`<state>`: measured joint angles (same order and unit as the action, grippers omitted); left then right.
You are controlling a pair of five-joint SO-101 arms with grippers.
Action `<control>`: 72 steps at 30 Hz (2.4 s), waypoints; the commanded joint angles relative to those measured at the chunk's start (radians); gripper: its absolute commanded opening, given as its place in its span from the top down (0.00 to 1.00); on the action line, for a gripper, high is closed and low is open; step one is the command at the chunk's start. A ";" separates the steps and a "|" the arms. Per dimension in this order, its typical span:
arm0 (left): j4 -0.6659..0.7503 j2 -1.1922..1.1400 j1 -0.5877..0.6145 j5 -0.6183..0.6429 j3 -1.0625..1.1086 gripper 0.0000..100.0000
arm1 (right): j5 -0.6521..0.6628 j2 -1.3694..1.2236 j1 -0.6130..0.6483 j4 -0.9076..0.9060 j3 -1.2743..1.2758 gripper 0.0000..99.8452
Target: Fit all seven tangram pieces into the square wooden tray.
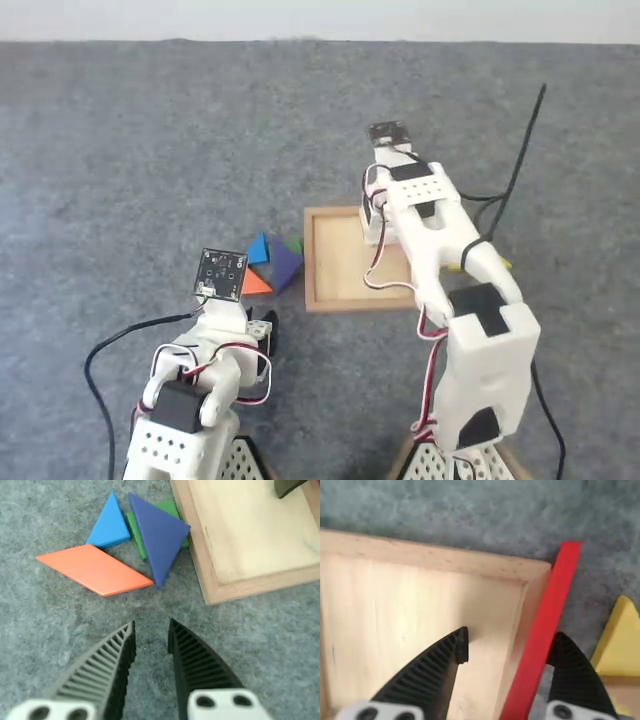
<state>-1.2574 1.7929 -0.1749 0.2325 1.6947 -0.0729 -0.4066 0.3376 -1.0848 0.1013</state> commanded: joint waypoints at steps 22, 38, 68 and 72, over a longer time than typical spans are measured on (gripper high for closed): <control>-0.002 0.017 -0.002 0.006 -0.012 0.89 | 0.103 0.659 -0.189 0.102 0.532 0.75; -0.002 0.017 -0.002 0.006 -0.012 0.89 | -0.021 0.647 -0.087 0.291 0.608 0.75; -0.002 0.017 -0.002 0.006 -0.012 0.89 | 0.183 0.351 0.202 0.229 0.500 0.75; -0.002 0.017 -0.002 0.006 -0.012 0.89 | 0.249 0.369 0.260 0.226 0.525 0.75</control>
<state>-1.2574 1.7929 -0.1749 0.2325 1.6947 0.1097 -0.0445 0.5386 -0.8562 0.5708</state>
